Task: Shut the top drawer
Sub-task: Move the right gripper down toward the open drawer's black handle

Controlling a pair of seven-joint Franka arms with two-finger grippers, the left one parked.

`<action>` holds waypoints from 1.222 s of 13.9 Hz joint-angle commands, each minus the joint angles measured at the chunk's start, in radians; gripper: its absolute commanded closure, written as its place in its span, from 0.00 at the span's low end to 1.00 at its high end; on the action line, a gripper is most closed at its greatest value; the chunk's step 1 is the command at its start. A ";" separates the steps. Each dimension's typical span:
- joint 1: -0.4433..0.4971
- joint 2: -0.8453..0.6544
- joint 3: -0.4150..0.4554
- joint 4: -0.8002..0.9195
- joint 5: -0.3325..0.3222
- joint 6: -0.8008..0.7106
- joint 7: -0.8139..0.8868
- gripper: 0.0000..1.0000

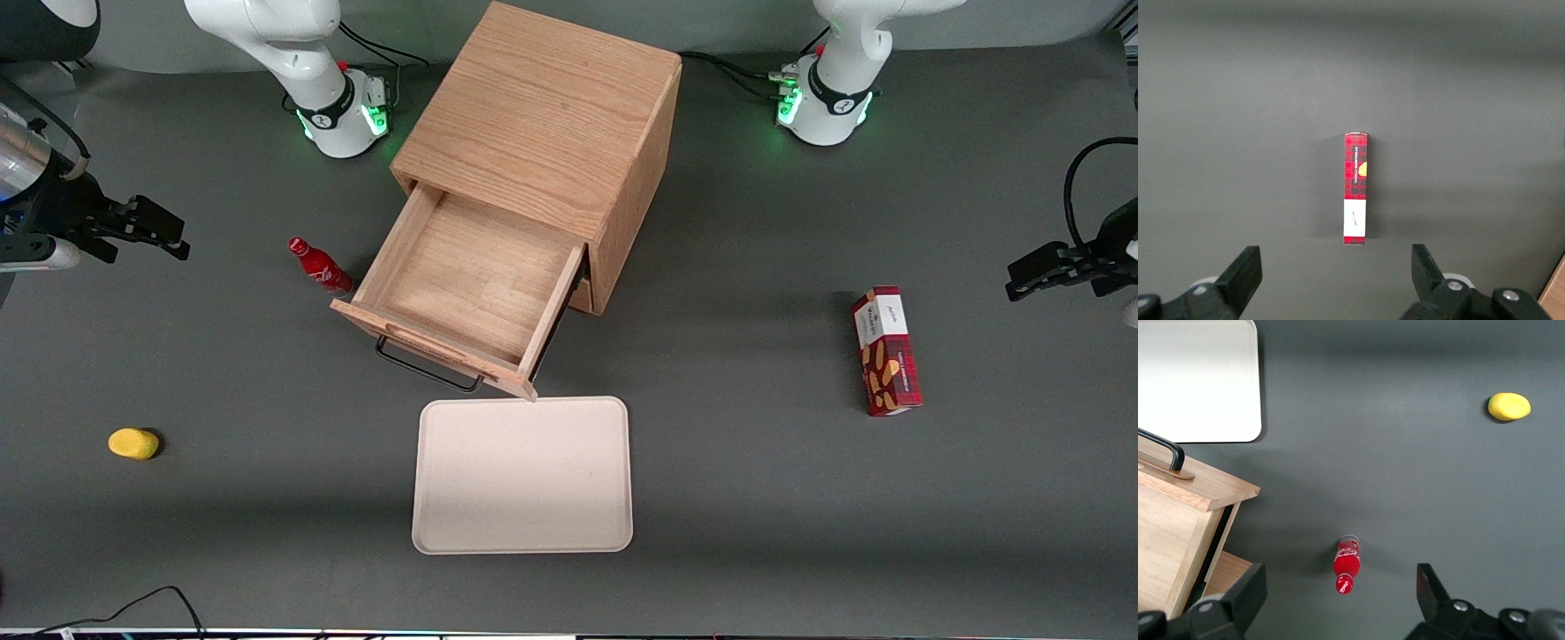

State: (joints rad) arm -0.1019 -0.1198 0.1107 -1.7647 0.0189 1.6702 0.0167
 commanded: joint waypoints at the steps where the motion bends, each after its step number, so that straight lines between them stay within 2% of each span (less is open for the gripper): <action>1: -0.007 -0.023 0.003 -0.016 0.019 0.003 0.006 0.00; 5: -0.002 -0.005 0.003 0.005 0.019 -0.001 -0.013 0.00; 8: 0.002 0.141 0.003 0.185 0.019 -0.108 -0.154 0.00; 11: 0.002 0.270 0.010 0.344 0.018 -0.184 -0.194 0.00; 17: 0.047 0.463 0.049 0.539 0.021 -0.199 -0.300 0.00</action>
State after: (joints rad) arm -0.0840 0.2655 0.1460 -1.3504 0.0271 1.5153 -0.2519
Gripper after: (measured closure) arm 0.000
